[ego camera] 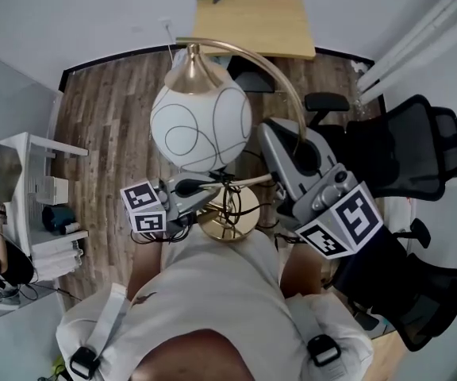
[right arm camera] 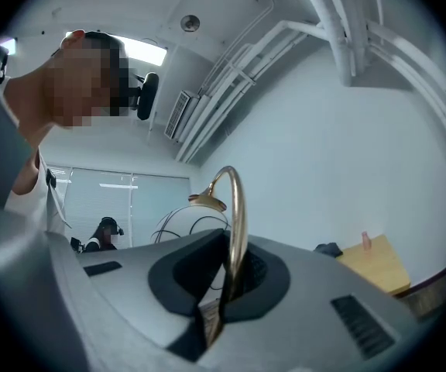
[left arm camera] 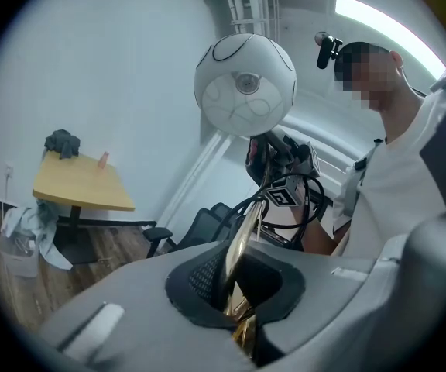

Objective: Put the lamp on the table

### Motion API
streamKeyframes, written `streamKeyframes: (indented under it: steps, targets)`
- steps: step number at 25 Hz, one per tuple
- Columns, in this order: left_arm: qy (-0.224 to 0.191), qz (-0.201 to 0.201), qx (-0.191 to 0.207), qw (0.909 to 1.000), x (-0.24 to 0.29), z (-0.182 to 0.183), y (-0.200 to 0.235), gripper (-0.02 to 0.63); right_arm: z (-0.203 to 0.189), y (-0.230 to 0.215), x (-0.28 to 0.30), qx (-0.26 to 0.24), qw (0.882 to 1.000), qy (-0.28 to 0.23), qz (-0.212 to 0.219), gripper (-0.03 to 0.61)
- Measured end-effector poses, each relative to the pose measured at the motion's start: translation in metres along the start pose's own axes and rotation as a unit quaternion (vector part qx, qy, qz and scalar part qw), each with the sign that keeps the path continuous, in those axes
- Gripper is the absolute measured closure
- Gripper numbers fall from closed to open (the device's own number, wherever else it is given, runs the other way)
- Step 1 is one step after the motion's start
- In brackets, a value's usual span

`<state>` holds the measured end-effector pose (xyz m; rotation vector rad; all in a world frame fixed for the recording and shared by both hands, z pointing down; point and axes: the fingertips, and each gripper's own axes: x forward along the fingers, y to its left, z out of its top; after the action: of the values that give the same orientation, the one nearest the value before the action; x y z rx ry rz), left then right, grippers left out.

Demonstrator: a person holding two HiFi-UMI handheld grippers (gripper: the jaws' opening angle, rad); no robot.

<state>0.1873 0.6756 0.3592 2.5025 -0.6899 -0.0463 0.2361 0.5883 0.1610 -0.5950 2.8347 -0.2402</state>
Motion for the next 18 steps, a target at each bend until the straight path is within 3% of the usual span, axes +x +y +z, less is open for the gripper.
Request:
streamKeyframes:
  steps: [7, 18]
  targets:
    - [-0.002, 0.0, 0.0, 1.0, 0.0, 0.016, 0.031, 0.615, -0.003, -0.022, 0.029, -0.005, 1.0, 0.006, -0.002, 0.577]
    - [0.008, -0.016, 0.01, 0.9998, 0.0, 0.062, 0.112, 0.615, -0.011, -0.079, 0.098, -0.01, 0.999, 0.022, -0.026, 0.577]
